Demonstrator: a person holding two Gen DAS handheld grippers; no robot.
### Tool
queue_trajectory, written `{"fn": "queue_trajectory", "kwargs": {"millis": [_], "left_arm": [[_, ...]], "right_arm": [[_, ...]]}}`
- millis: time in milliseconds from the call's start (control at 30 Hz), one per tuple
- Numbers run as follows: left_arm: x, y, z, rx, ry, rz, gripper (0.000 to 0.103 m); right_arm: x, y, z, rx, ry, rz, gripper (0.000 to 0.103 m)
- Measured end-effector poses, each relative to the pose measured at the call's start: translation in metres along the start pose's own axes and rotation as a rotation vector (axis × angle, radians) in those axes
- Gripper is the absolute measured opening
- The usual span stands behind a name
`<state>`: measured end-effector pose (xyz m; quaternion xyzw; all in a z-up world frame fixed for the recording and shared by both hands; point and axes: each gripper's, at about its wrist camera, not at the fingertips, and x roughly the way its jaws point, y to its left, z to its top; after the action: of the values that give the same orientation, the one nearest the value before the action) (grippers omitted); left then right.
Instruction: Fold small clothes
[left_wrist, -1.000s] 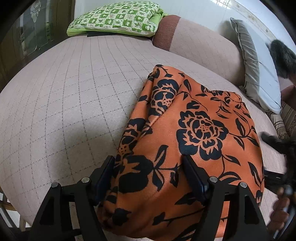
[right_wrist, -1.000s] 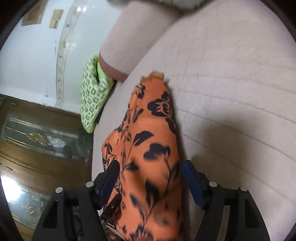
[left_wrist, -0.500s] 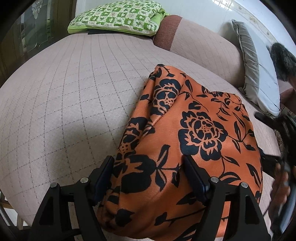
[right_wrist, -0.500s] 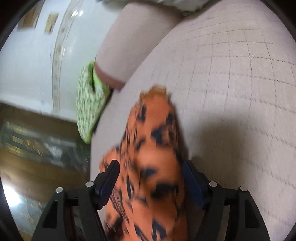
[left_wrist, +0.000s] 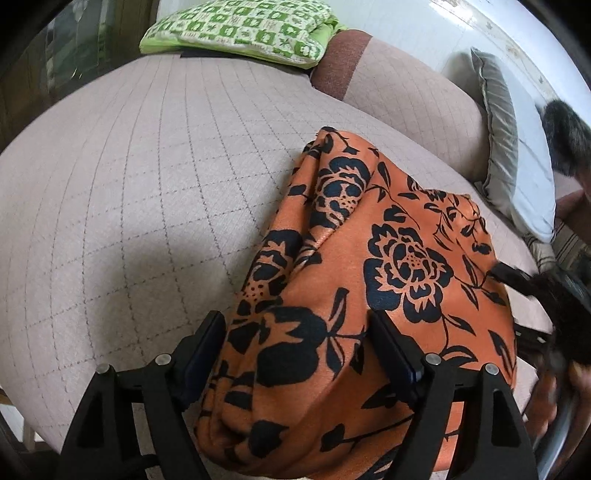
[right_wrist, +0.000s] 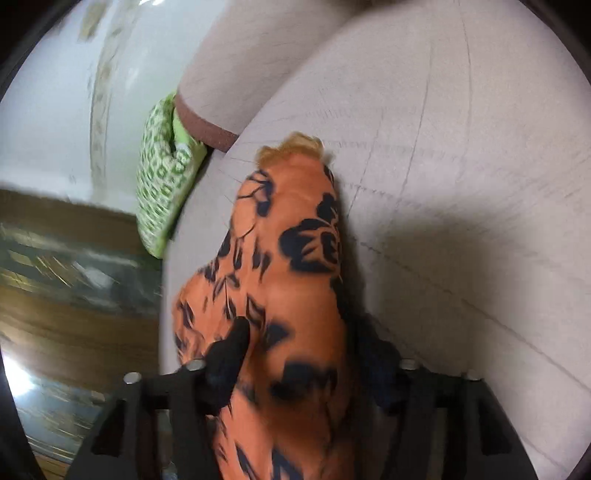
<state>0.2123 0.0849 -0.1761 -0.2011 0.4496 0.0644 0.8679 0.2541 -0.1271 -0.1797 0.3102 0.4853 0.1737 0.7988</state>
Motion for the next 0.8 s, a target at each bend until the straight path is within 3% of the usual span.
{"fn": "queue_trajectory", "kwargs": {"millis": [100, 167, 233, 300, 333, 367, 433, 500, 533, 567, 600, 633, 700, 800], "left_arm": [[-0.003, 0.002, -0.001, -0.014, -0.001, -0.003, 0.082], [-0.004, 0.003, -0.002, -0.014, 0.0, -0.003, 0.082], [-0.004, 0.003, -0.003, -0.008, -0.006, 0.0, 0.082], [-0.005, 0.002, -0.006, -0.005, -0.012, 0.004, 0.084], [-0.005, 0.001, -0.007, 0.001, -0.004, 0.002, 0.085], [-0.005, -0.002, -0.007, 0.005, -0.006, 0.004, 0.085], [-0.009, -0.003, -0.012, 0.021, -0.034, 0.024, 0.086], [-0.01, -0.004, -0.013, 0.032, -0.042, 0.028, 0.086], [-0.01, -0.003, -0.013, 0.03, -0.038, 0.027, 0.086], [-0.01, -0.003, -0.013, 0.023, -0.036, 0.024, 0.086], [-0.01, -0.002, -0.012, 0.015, -0.031, 0.022, 0.086], [-0.011, -0.002, -0.012, 0.008, -0.027, 0.021, 0.086], [-0.016, 0.0, -0.008, -0.007, -0.023, -0.007, 0.086], [-0.048, 0.02, 0.002, -0.059, -0.131, -0.07, 0.086]], "right_arm": [[-0.039, 0.024, -0.016, -0.092, -0.077, 0.004, 0.064], [-0.057, 0.043, -0.03, -0.136, -0.081, 0.076, 0.064], [-0.057, 0.05, -0.046, -0.163, -0.034, 0.155, 0.065], [-0.018, 0.034, -0.061, -0.156, 0.103, 0.046, 0.067], [-0.003, 0.017, -0.065, -0.106, 0.139, 0.025, 0.065], [-0.012, 0.004, -0.063, -0.02, 0.079, 0.034, 0.045], [-0.027, 0.009, -0.059, 0.013, 0.09, 0.051, 0.039], [-0.048, 0.034, -0.061, -0.083, 0.057, 0.004, 0.048], [-0.055, 0.045, -0.064, -0.129, 0.052, 0.037, 0.051], [-0.06, 0.053, -0.068, -0.156, 0.049, 0.085, 0.062], [-0.059, 0.051, -0.071, -0.165, 0.048, 0.103, 0.071], [-0.05, 0.048, -0.077, -0.175, 0.067, 0.079, 0.075], [-0.017, 0.029, -0.09, -0.184, 0.177, -0.018, 0.077], [-0.033, 0.036, -0.092, -0.201, 0.141, -0.025, 0.076]]}}
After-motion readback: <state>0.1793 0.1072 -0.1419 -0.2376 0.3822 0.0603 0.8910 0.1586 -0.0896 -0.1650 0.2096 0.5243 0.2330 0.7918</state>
